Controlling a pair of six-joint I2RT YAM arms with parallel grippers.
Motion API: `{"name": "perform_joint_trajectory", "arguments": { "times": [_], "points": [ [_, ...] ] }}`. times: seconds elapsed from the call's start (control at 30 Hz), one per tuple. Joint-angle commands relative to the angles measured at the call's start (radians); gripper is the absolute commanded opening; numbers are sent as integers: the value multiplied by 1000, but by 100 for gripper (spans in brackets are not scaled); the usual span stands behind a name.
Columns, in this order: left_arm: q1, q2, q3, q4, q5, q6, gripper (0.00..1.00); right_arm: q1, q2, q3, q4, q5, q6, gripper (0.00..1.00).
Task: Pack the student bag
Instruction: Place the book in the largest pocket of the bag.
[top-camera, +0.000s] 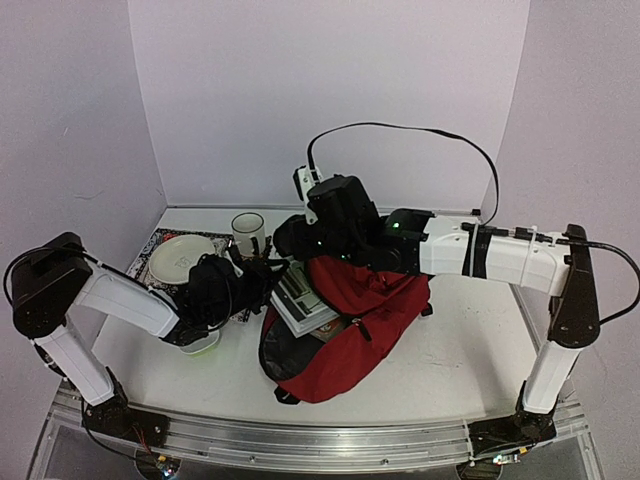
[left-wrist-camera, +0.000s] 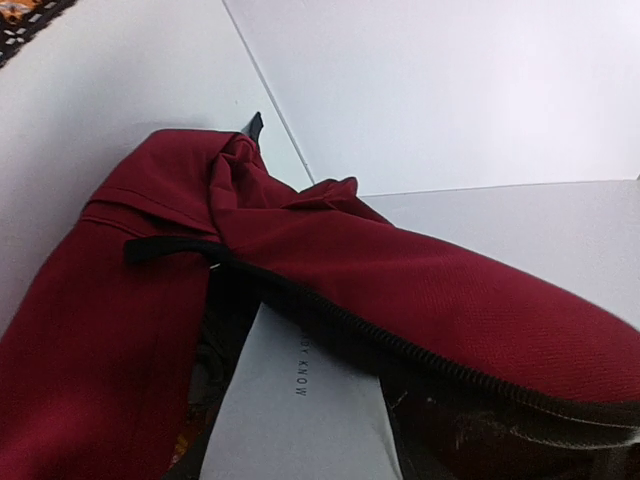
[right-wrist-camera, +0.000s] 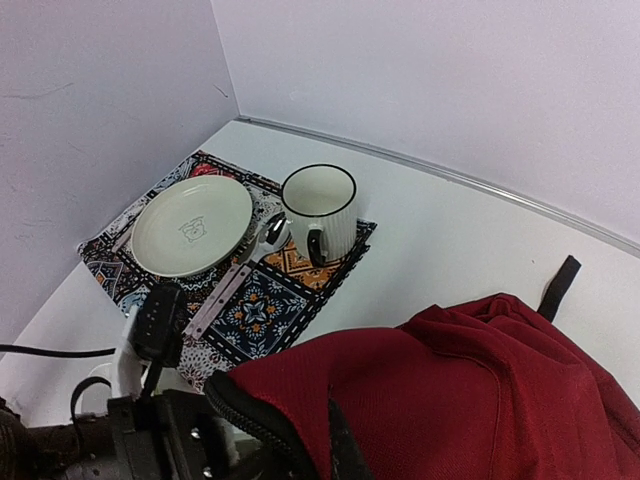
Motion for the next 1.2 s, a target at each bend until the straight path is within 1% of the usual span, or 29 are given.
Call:
{"name": "perform_joint_trajectory", "arguments": {
  "times": [0.0, 0.1, 0.23, 0.4, 0.5, 0.77, 0.87, 1.0, 1.17],
  "points": [
    [-24, 54, 87, 42, -83, 99, 41, 12, -33, 5, 76, -5, 9, 7],
    [-25, 73, 77, 39, -68, 141, 50, 13, -31, 12, 66, -17, -5, 12],
    [-25, 43, 47, 18, -50, 240, 64, 12, -38, 7, 45, -19, -16, 14],
    [-26, -56, 33, -122, -61, 388, 80, 13, -45, 2, 17, -35, -27, 14],
    [-25, -115, 31, -223, -56, 462, 86, 13, -48, 1, 0, -45, -30, 15],
    [-25, -225, 46, -528, -13, 612, 96, 12, -48, 1, -20, -55, -38, 15],
    [-24, -261, 30, -586, 31, 655, 97, 13, -42, 3, -26, -56, -39, 15],
    [-25, -295, 15, -622, 83, 678, 99, 13, -38, 5, -29, -56, -39, 15],
    [-25, -331, 78, -807, 98, 808, 98, 12, -40, 7, -34, -66, -36, 15]
  ]
}}
